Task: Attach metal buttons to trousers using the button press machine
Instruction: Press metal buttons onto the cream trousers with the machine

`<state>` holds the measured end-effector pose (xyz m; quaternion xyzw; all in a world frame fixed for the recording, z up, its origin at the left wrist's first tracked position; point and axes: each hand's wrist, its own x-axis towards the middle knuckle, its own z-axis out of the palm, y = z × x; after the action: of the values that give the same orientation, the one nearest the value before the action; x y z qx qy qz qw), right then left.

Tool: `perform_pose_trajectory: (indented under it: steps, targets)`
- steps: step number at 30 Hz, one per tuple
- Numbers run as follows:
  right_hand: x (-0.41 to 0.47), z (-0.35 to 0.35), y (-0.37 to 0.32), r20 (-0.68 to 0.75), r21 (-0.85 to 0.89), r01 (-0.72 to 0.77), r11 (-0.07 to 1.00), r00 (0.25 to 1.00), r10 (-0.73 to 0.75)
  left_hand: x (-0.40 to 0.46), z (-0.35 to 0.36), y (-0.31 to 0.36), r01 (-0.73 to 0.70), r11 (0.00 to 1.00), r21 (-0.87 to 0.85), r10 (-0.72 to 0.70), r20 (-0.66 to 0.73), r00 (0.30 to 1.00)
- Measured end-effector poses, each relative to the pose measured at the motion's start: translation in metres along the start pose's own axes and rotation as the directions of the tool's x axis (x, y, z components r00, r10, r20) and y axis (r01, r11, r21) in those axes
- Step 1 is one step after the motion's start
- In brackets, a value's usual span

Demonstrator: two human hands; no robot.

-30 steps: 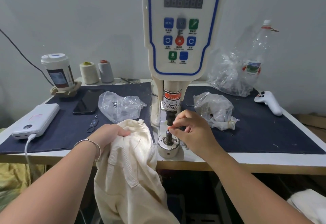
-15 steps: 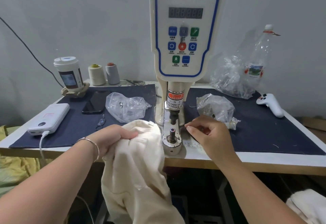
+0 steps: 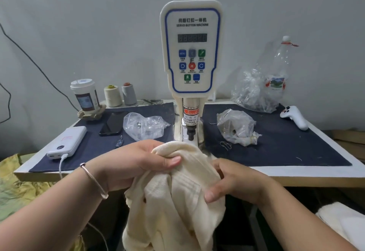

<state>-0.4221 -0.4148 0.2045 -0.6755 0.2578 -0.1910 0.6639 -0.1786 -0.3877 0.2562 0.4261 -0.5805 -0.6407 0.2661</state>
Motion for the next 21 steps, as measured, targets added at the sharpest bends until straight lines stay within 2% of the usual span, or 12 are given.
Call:
perform_pose_trajectory:
  steps: [2, 5, 7, 9, 11, 13, 18, 21]
  targets:
    - [-0.006, -0.009, 0.008, -0.011, 0.072, -0.044, 0.996, 0.999, 0.045, 0.0, -0.003, -0.004, 0.039, 0.999, 0.01, -0.039, -0.049, 0.998]
    - [-0.009, -0.025, 0.009, -0.077, 0.253, -0.06, 0.966, 0.994, 0.082, 0.007, -0.007, -0.017, 0.194, 0.981, 0.012, -0.191, -0.115, 0.975]
    - [-0.003, -0.034, 0.005, -0.15, 0.369, -0.092, 0.925, 0.976, 0.157, 0.015, -0.006, -0.026, 0.265, 0.963, -0.039, -0.268, -0.135, 0.954]
    - [0.009, -0.04, 0.002, -0.247, 0.447, -0.157, 0.881, 0.925, 0.29, 0.027, -0.004, -0.034, 0.287, 0.946, -0.154, -0.311, -0.166, 0.936]
    - [0.022, -0.044, 0.0, -0.316, 0.514, -0.247, 0.821, 0.836, 0.449, 0.041, -0.004, -0.042, 0.298, 0.91, -0.289, -0.364, -0.21, 0.908]
    - [0.035, -0.048, 0.001, -0.359, 0.559, -0.291, 0.777, 0.759, 0.543, 0.055, -0.006, -0.049, 0.3, 0.88, -0.368, -0.404, -0.25, 0.88]
    - [0.059, -0.059, 0.003, -0.449, 0.533, -0.293, 0.793, 0.696, 0.559, 0.084, -0.014, -0.054, 0.279, 0.89, -0.361, -0.417, -0.394, 0.819]
    - [0.064, -0.065, 0.004, -0.474, 0.537, -0.212, 0.816, 0.725, 0.5, 0.097, -0.019, -0.055, 0.224, 0.934, -0.28, -0.332, -0.445, 0.832]
